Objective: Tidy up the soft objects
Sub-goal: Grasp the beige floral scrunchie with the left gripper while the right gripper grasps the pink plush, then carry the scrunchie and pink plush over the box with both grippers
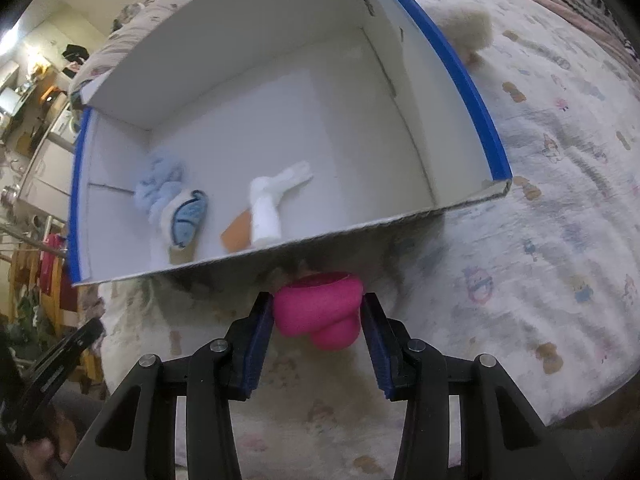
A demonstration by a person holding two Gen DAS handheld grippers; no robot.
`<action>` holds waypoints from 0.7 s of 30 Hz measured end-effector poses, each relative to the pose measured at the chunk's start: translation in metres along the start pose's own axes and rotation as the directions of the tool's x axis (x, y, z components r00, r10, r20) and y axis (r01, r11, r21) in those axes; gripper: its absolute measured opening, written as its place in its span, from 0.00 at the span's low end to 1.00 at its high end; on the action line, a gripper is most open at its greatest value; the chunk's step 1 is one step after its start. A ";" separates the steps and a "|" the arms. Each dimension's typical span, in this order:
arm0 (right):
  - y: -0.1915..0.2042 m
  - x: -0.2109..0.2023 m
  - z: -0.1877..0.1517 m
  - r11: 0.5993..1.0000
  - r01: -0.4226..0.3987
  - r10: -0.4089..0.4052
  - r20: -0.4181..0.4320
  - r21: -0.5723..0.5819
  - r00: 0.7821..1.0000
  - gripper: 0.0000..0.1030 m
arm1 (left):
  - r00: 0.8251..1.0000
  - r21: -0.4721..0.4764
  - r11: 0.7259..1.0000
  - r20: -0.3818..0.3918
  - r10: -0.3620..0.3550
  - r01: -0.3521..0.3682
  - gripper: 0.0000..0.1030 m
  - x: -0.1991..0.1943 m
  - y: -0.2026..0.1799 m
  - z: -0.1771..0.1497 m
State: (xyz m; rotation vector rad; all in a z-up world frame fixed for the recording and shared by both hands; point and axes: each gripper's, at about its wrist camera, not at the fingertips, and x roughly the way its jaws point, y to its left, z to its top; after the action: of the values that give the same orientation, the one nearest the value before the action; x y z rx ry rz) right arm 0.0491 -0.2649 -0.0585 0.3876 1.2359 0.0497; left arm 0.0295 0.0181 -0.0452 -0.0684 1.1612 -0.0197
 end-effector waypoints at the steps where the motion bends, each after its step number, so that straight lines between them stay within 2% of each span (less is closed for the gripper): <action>1: 0.000 -0.003 -0.003 1.000 -0.007 0.007 0.003 -0.001 1.000 0.46 | 1.000 -0.004 1.000 0.004 0.007 -0.007 0.11 -0.001 0.001 0.000; 6: 0.002 -0.022 -0.022 0.998 -0.055 0.055 0.017 -0.013 0.998 0.46 | 0.998 -0.033 0.999 0.039 0.041 -0.040 0.11 -0.013 0.007 -0.002; 11: 0.008 -0.046 -0.033 0.995 -0.095 0.097 0.064 -0.041 0.993 0.46 | 0.991 -0.042 0.997 0.111 0.073 -0.068 0.11 -0.038 0.004 -0.007; 17: 0.016 -0.076 -0.039 0.991 -0.114 0.123 0.129 -0.077 0.984 0.46 | 0.983 -0.044 0.997 0.172 0.071 -0.064 0.11 -0.065 -0.001 -0.004; 21: 0.027 -0.094 -0.033 0.986 -0.128 0.145 0.179 -0.103 0.973 0.46 | 0.971 -0.017 0.998 0.232 0.060 -0.058 0.11 -0.086 -0.009 0.010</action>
State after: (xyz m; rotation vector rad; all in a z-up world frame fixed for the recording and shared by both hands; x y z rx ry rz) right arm -0.0086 -0.2543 0.0260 0.3893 1.0172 0.1833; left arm 0.0042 0.0140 0.0383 -0.0434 0.9288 0.0458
